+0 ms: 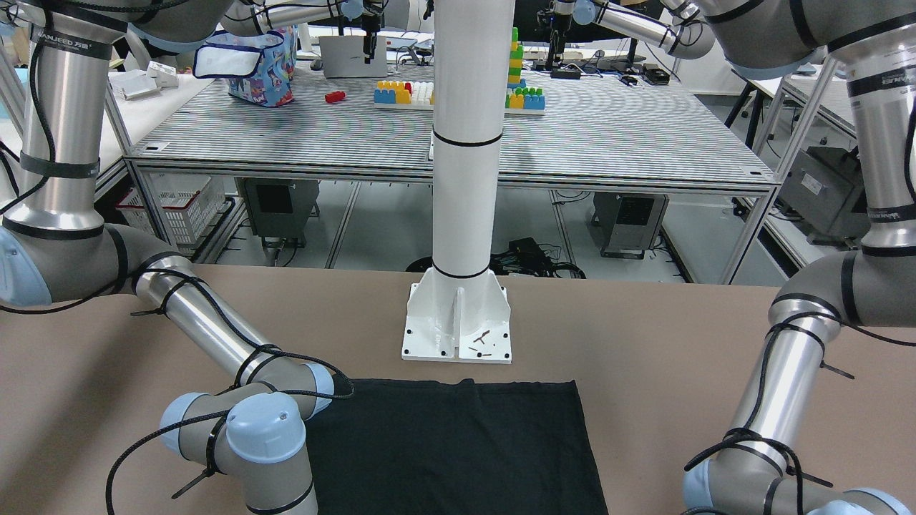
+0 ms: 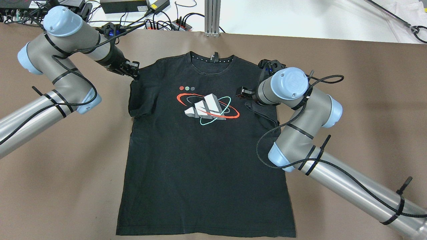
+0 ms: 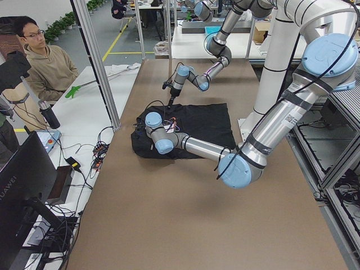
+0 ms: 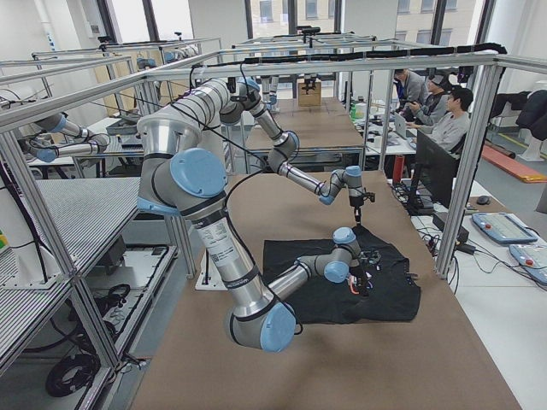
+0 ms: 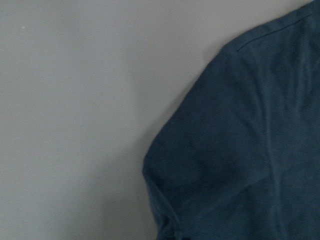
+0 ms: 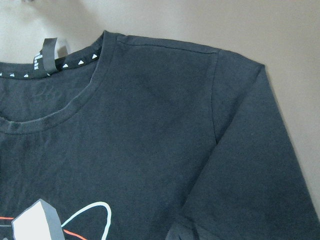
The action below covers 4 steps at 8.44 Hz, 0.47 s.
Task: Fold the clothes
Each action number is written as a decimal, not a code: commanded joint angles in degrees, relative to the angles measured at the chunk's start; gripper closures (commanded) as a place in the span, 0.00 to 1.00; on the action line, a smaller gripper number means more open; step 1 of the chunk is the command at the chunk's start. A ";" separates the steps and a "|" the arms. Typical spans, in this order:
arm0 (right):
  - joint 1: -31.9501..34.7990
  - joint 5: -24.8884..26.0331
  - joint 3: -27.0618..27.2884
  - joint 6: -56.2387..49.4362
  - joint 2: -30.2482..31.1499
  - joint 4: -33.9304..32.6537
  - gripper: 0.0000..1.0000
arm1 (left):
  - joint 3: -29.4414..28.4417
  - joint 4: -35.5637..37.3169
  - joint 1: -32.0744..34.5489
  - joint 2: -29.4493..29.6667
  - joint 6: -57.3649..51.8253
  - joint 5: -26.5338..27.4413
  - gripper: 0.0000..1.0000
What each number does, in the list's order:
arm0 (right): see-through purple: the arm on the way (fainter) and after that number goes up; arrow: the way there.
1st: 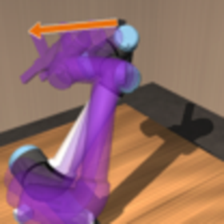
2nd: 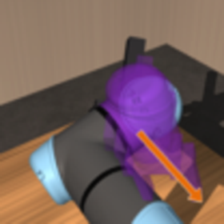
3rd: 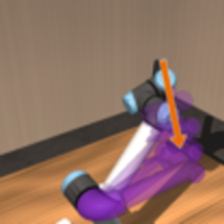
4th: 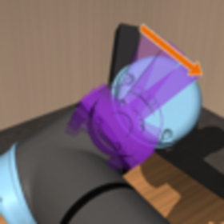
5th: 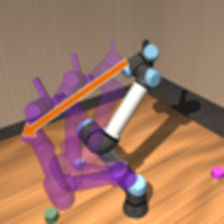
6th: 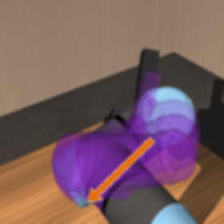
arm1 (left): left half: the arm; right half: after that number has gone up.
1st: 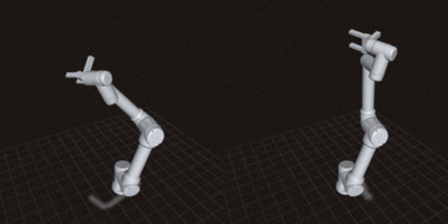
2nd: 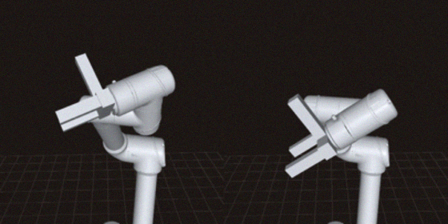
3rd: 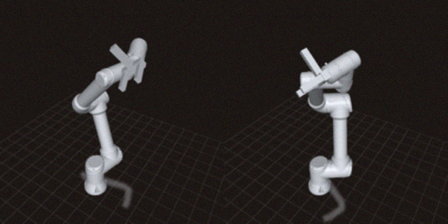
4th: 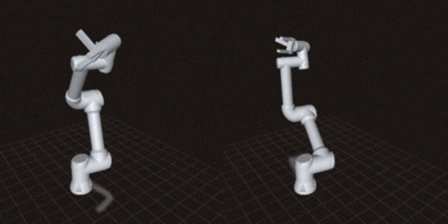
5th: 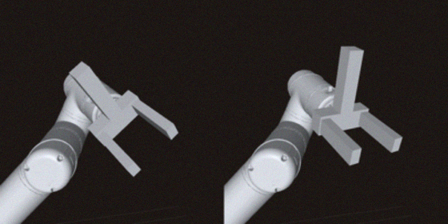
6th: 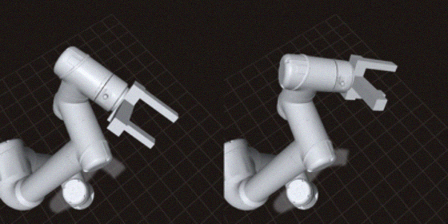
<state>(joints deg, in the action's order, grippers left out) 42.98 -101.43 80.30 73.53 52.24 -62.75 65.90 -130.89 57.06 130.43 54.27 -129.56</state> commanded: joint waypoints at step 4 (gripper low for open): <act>0.00 0.00 -0.06 -0.06 1.11 1.13 0.05 | -2.17 0.37 -6.43 5.10 7.34 7.66 1.00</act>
<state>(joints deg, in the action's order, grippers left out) 42.98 -101.43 80.25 73.48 52.74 -62.40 64.66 -130.49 52.29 134.71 61.12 -123.40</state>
